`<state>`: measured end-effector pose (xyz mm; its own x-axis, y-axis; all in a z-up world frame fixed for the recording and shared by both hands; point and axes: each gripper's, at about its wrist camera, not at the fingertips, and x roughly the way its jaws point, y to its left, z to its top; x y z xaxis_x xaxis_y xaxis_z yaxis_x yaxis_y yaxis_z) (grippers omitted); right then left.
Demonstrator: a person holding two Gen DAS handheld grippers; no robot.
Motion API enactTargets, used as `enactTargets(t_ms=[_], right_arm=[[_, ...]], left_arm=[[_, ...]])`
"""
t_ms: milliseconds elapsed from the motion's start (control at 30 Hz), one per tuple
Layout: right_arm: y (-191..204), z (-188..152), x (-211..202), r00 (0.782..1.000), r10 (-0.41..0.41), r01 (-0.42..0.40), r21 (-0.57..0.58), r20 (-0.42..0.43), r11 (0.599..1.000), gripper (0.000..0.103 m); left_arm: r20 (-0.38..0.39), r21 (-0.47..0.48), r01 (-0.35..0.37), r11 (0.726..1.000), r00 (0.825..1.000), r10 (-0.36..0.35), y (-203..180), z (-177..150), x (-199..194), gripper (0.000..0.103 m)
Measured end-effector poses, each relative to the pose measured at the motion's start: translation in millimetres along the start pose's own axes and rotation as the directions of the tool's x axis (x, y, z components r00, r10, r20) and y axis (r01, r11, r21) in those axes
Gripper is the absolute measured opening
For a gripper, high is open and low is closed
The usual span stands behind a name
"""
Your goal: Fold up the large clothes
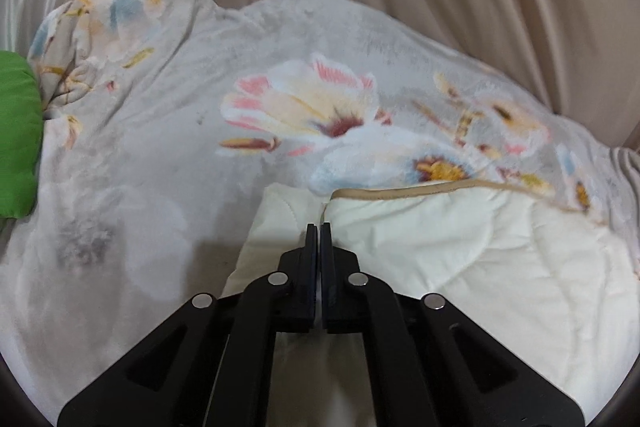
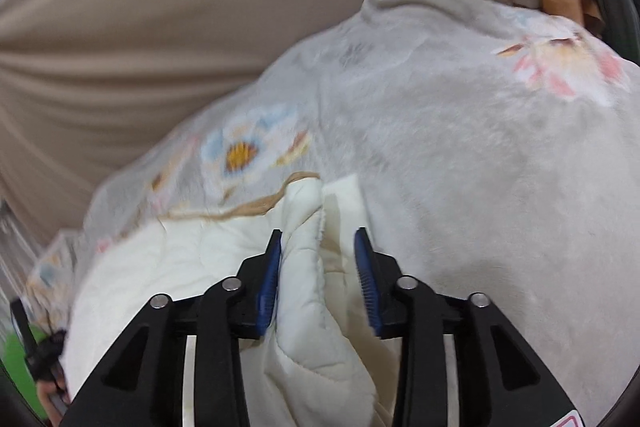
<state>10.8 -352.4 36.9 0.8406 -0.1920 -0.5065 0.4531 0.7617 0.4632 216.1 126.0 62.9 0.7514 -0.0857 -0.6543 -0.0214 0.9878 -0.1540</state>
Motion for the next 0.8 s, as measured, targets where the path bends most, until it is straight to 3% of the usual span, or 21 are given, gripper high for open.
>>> enactTargets(t_ms=[133, 200, 233, 333, 467, 567, 800], right_arm=[[52.8, 5.9, -40.0, 0.993, 0.074, -0.059, -0.157, 0.096, 0.986, 0.029], [96.8, -0.3, -43.5, 0.989, 0.138, -0.119, -0.263, 0.054, 0.957, 0.029], [115.1, -4.7, -39.1, 0.987, 0.158, -0.146, -0.303, 0.017, 0.942, 0.029], [170.0, -35.6, -16.1, 0.967, 0.226, -0.256, -0.406, -0.12, 0.877, 0.027], [196.9, -72.1, 10.6, 0.956, 0.196, -0.282, -0.491, -0.22, 0.824, 0.025], [181.8, -71.9, 25.4, 0.955, 0.17, -0.266, -0.454, -0.242, 0.85, 0.022], [112.6, -43.7, 42.4, 0.965, 0.118, -0.182, -0.279, -0.234, 0.943, 0.017]], left_arm=[[0.094, 0.064, 0.1, 0.993, 0.99, -0.105, -26.4, 10.0, -59.2, 0.0], [0.143, 0.158, 0.135, 0.978, 0.977, -0.158, -58.8, 9.9, -87.4, 0.001], [0.144, 0.2, 0.156, 0.967, 0.972, -0.187, -74.0, 8.7, -95.1, 0.007], [0.085, 0.289, 0.219, 0.932, 0.964, -0.253, -122.2, -0.5, -91.5, 0.02], [-0.024, 0.33, 0.185, 0.926, 0.982, -0.188, -157.4, -19.0, -48.5, 0.02], [-0.071, 0.316, 0.152, 0.936, 0.988, -0.136, -156.3, -29.5, -19.4, 0.02], [-0.101, 0.291, 0.151, 0.945, 0.987, -0.127, -143.3, -39.2, 7.3, 0.02]])
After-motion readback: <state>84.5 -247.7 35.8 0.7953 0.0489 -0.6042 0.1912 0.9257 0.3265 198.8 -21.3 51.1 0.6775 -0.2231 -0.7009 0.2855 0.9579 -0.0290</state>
